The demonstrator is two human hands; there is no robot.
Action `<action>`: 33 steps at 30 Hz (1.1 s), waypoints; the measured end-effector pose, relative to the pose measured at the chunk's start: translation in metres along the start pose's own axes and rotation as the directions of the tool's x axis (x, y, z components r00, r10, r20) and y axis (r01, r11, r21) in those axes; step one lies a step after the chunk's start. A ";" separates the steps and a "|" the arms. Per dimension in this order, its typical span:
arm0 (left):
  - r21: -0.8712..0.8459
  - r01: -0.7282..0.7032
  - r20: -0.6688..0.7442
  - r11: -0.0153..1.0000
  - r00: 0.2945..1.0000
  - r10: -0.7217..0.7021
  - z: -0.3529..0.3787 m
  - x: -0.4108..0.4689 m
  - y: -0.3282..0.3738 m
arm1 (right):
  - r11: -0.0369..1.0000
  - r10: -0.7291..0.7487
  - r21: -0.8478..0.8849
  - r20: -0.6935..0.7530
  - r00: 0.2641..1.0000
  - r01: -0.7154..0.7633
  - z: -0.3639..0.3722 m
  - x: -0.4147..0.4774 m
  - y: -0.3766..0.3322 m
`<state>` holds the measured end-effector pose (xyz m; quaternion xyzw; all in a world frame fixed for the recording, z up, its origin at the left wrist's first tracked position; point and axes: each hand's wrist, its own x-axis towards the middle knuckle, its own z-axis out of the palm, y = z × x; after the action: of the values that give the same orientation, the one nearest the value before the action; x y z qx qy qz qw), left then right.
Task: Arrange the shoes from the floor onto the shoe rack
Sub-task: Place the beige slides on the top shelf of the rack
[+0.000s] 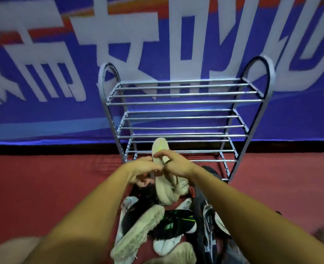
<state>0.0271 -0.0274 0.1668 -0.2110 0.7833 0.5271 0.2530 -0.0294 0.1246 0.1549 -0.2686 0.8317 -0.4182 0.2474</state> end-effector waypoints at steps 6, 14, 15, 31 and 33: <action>-0.025 -0.240 -0.199 0.970 0.952 0.231 -0.031 -0.041 0.032 | 0.984 -0.144 -0.108 -0.035 0.989 0.139 -0.041 -0.007 -0.076; -0.263 -0.353 -0.315 0.898 0.911 0.266 -0.071 -0.060 0.044 | 0.954 -0.288 -0.186 -0.359 0.888 0.234 -0.057 -0.007 -0.085; -0.311 -0.377 -0.343 0.873 0.901 0.266 -0.077 -0.060 0.045 | 0.955 -0.287 -0.176 -0.366 0.885 0.237 -0.058 -0.005 -0.085; -0.616 -0.590 -0.572 0.522 0.791 0.219 -0.108 -0.038 0.071 | 0.902 -0.205 0.372 -0.077 0.976 0.219 -0.034 0.034 -0.096; -0.582 -0.593 -0.561 0.556 0.788 0.253 -0.112 -0.034 0.069 | 0.878 -0.204 0.418 -0.114 0.972 0.234 -0.034 0.039 -0.098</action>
<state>-0.0069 -0.1047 0.2732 -0.2004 0.5652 0.7832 -0.1643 -0.0566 0.0687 0.2469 -0.2859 0.6916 -0.6245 0.2235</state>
